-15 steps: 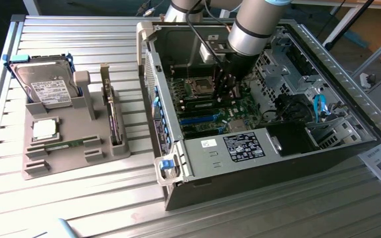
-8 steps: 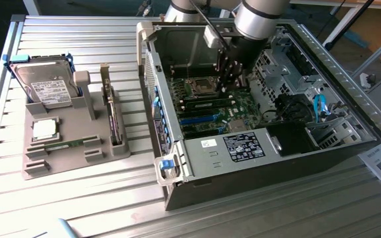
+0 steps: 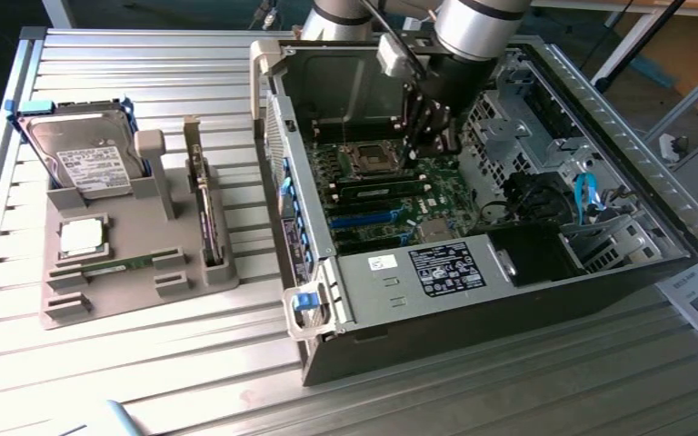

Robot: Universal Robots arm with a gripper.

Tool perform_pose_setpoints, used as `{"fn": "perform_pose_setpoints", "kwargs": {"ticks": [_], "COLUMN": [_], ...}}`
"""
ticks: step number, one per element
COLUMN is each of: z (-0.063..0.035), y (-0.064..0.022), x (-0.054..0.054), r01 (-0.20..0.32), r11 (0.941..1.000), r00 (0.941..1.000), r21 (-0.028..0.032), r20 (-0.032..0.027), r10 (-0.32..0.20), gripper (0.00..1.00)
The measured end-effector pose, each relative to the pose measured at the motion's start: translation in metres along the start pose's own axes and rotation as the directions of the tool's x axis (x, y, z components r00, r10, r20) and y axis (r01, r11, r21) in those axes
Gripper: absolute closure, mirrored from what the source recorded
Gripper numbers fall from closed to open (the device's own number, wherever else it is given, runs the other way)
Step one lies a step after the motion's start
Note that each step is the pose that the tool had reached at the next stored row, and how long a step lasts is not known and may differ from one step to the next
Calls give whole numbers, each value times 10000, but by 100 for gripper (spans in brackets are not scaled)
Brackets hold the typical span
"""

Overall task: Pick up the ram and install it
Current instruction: 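Insert the ram into the slot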

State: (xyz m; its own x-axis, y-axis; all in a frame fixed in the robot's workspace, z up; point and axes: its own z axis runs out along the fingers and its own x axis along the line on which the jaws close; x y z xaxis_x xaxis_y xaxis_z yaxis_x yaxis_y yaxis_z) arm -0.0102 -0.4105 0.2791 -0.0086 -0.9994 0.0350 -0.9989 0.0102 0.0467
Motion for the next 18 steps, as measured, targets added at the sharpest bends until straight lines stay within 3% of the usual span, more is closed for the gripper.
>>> {"fn": "perform_pose_setpoints", "kwargs": {"ticks": [2, 4, 5, 8, 15, 18], "z": [1, 4, 7, 5, 4, 3], "y": [1, 5, 6, -5, -317, -354], "x": [0, 0, 0, 0, -3, -5], "r01": [-8, -23, -30, -31, -29, -28], "r11": [9995, 9977, 9956, 9955, 9960, 9961], "r00": [10000, 10000, 10000, 10000, 10000, 10000], "r21": [312, 677, 935, 951, 889, 885], "r20": [-1, 8, 14, 9, 8, 10], "r10": [8, 22, 29, 30, 29, 27], "gripper": [89, 89, 89, 89, 89, 89]}}
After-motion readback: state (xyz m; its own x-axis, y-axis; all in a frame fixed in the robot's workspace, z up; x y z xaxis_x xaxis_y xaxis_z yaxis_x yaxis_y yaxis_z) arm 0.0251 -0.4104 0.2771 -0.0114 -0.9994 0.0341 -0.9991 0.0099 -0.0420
